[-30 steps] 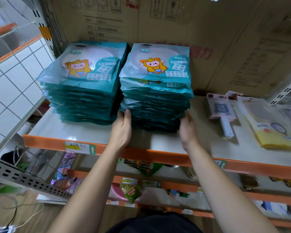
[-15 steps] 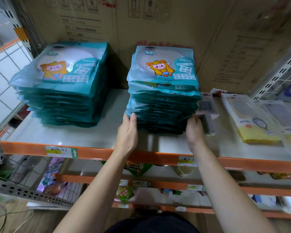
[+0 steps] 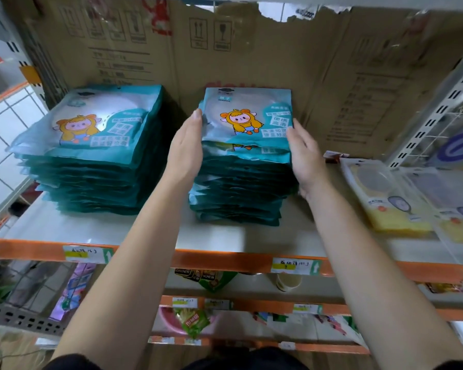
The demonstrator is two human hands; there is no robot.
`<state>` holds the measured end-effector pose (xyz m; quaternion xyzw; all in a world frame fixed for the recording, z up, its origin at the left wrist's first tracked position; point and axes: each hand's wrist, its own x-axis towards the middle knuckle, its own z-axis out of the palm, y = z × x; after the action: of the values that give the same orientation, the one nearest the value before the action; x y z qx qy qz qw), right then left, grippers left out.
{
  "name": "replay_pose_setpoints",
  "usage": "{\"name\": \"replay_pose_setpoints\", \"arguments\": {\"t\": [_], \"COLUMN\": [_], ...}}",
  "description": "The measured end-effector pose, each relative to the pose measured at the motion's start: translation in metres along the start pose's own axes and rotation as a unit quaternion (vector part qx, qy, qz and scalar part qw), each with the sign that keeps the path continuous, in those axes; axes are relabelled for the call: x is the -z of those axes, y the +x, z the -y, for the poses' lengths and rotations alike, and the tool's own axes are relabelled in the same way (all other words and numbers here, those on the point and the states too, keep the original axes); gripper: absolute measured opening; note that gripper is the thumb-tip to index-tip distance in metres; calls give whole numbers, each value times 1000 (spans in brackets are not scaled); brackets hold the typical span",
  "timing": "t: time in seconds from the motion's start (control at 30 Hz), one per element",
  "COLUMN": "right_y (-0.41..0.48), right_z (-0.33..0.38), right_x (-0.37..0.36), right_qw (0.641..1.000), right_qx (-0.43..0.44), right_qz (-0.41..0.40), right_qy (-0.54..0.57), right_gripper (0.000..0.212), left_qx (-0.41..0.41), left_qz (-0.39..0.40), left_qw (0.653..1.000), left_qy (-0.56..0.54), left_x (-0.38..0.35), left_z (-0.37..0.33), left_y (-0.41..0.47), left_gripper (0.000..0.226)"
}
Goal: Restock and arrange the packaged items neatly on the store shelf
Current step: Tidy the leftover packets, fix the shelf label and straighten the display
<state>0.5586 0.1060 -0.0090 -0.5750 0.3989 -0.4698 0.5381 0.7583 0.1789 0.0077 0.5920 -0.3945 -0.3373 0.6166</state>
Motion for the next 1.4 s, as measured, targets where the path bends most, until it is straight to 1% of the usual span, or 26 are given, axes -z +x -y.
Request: {"name": "replay_pose_setpoints", "arguments": {"t": [0.07, 0.13, 0.2, 0.27, 0.3, 0.33, 0.43, 0.5, 0.57, 0.63, 0.7, 0.77, 0.87, 0.9, 0.93, 0.97, 1.03, 1.1, 1.17, 1.2, 1.23, 1.27, 1.37, 1.4], "right_y": [5, 5, 0, -8, -13, -18, -32, -38, -36, -30, -26, -29, -40, -45, -50, -55, -65, -69, -68, -65, -62, -60, -63, -66], "right_z": [3, 5, 7, 10, 11, 11, 9, 7, 9, 13, 14, 9, -9, -16, -24, -33, -50, -62, -65, -65, -63, -60, -50, -45], "right_x": [0, 2, 3, 4, 6, 7, 9, 9, 8, 4, 2, 2, 8, 10, 11, 12, 11, 11, 11, 11, 11, 12, 21, 26], "right_qw": [1000, 1000, 1000, 999, 998, 998, 996, 990, 985, 982, 980, 982, 987, 989, 992, 993, 992, 988, 985, 984, 985, 985, 984, 984], "right_qx": [-1, 0, 12, 36, 45, 49, 69, 91, 104, 111, 110, 107, 90, 76, 61, 46, 19, -4, -14, -12, -8, -1, 24, 33], "right_qz": [1, 10, 12, 28, 35, 38, 33, 40, 27, 9, 7, 6, -13, -17, -14, -7, 9, 29, 45, 52, 60, 68, 79, 73], "right_qy": [-21, -15, 10, 17, 13, 10, -40, -99, -134, -155, -163, -156, -134, -125, -113, -106, -123, -149, -167, -168, -163, -158, -157, -161], "right_gripper": [39, 36, 38, 29, 26, 28, 65, 77, 82, 83, 83, 86, 102, 106, 108, 107, 97, 81, 60, 55, 55, 62, 100, 109], "left_qx": [-33, -52, -67, -80, -86, -93, -118, -130, -137, -141, -140, -139, -114, -95, -80, -70, -56, -56, -59, -60, -61, -61, -64, -68], "left_qz": [-10, 0, 20, 33, 37, 43, 47, 42, 32, 21, 16, 18, 32, 37, 45, 55, 62, 43, 21, 11, 1, -10, -35, -41], "left_qw": [999, 998, 995, 991, 988, 984, 975, 973, 970, 968, 969, 971, 981, 984, 985, 984, 979, 976, 976, 975, 974, 973, 971, 971], "left_qy": [19, 41, 68, 103, 123, 143, 183, 188, 197, 206, 205, 192, 155, 149, 148, 154, 183, 204, 210, 215, 219, 223, 229, 224], "left_x": [-2, 1, 6, 13, 15, 17, 20, 18, 16, 13, 11, 12, 19, 23, 25, 27, 26, 23, 18, 16, 14, 12, 9, 8], "left_z": [2, 2, 2, 1, 1, 2, 4, 4, 2, 1, 2, 6, 19, 27, 37, 47, 65, 73, 72, 72, 71, 71, 68, 66], "left_y": [-1, -2, -7, -15, -19, -23, -27, -28, -24, -18, -14, -15, -26, -30, -35, -39, -47, -52, -51, -49, -48, -48, -55, -58], "left_gripper": [52, 58, 77, 96, 103, 107, 108, 104, 95, 88, 88, 97, 123, 127, 126, 118, 93, 72, 59, 54, 50, 48, 53, 57]}}
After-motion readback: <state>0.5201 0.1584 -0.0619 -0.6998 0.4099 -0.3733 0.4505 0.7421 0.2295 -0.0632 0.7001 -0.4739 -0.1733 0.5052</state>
